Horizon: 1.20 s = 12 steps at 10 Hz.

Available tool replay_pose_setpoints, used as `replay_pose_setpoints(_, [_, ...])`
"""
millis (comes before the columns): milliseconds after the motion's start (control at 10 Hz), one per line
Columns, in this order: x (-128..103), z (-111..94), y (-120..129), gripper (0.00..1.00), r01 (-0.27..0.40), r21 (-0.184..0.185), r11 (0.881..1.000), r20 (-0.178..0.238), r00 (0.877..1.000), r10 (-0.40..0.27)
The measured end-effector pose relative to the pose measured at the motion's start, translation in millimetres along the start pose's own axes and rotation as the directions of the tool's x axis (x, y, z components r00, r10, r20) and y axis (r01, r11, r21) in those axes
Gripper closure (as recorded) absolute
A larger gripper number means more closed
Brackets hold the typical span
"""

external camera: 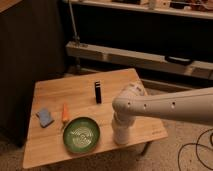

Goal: Place the ceramic cup over the eraser

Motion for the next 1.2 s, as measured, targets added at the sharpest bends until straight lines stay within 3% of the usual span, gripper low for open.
replay_pose_setpoints(300, [-41,-70,5,1.0,0.025,0.029,0.999,0.05,0.998,-0.027])
replay_pose_setpoints(400, [-63,-92,7,1.0,0.031,0.029,0.999,0.071,0.997,-0.033])
replay_pose_setpoints(600, [-108,-119,17,1.0,0.038,0.026,0.999,0.104,0.994,-0.04])
replay_pose_setpoints(700, [-143,-132,26,1.0,0.04,0.029,0.999,0.12,0.992,-0.043])
replay_pose_setpoints(1000, [-217,-143,39,1.0,0.038,0.063,0.997,0.152,0.987,-0.047])
replay_pose_setpoints(1200, [-247,-141,31,1.0,0.018,0.088,0.996,0.166,0.986,-0.033])
